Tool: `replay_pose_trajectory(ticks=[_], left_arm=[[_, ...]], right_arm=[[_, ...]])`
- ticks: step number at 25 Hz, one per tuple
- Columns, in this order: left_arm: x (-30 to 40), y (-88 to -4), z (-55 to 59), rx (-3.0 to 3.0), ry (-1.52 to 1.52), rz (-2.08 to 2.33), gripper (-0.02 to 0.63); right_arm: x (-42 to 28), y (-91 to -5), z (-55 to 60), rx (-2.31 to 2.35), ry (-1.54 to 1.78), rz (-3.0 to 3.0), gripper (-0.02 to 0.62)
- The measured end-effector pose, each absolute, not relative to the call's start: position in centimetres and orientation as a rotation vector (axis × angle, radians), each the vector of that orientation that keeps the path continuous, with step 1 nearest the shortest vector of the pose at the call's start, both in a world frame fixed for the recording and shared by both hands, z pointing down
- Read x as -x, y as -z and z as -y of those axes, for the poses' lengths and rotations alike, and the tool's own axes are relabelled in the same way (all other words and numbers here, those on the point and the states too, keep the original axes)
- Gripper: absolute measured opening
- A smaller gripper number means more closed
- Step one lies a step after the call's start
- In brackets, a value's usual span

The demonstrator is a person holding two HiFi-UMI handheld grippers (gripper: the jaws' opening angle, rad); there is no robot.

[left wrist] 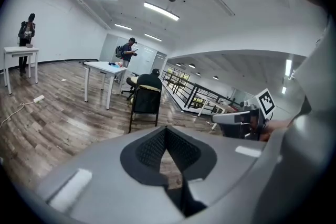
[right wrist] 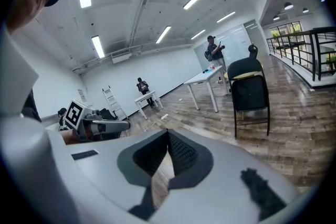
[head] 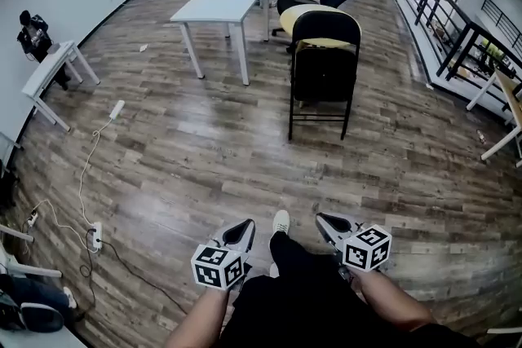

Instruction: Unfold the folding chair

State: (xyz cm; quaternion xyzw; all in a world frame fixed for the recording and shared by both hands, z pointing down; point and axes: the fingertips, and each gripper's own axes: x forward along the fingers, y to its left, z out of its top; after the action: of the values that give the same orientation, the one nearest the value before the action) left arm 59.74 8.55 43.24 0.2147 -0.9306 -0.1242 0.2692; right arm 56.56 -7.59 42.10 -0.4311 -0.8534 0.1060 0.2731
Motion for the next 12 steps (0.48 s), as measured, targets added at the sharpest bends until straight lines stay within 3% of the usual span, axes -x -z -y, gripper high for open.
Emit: replay_pose_trajectory(ticks=[12], left_arm=[[-56.3,-45.1,-13.2,-0.463,0.373,2.496,0.008]], right_arm=[[-51.3,-44.3,2.9,1.201,-0.302,2.221,0.006]])
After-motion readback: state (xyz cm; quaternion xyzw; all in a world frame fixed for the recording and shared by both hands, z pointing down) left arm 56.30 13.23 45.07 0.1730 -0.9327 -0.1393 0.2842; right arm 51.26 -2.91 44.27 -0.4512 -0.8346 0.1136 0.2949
